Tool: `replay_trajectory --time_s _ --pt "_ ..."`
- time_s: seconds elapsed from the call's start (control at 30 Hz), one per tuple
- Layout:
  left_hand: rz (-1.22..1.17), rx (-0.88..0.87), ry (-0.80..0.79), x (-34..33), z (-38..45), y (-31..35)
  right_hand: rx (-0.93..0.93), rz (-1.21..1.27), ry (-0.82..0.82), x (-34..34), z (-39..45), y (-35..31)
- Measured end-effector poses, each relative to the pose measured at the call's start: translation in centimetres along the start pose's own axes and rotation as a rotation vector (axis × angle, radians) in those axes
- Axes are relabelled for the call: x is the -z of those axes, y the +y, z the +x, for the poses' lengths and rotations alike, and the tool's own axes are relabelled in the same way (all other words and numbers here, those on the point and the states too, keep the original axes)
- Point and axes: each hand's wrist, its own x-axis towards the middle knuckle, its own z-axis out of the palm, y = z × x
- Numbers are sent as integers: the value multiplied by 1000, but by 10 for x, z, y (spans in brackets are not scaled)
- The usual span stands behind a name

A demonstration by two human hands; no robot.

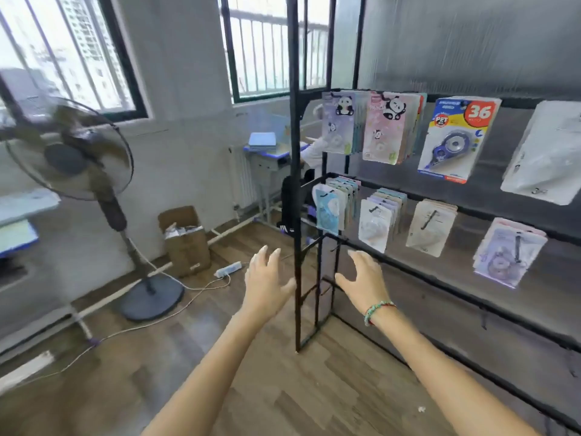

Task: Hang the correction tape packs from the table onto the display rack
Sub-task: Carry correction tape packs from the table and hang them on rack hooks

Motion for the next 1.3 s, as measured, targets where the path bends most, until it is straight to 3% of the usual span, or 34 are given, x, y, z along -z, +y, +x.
replay_trajectory --time_s 0.4,0.77,1.07,1.3 --pt "95 481 271 176 -112 -237 439 53 -355 -196 -39 -242" --pt "113 680 417 306 -167 -389 644 83 -484 -332 -65 -417" --pt "69 767 463 335 -131 -491 684 70 -560 -425 -27 -492" --pt "39 845 501 374 -43 -576 724 36 -572 -498 70 -570"
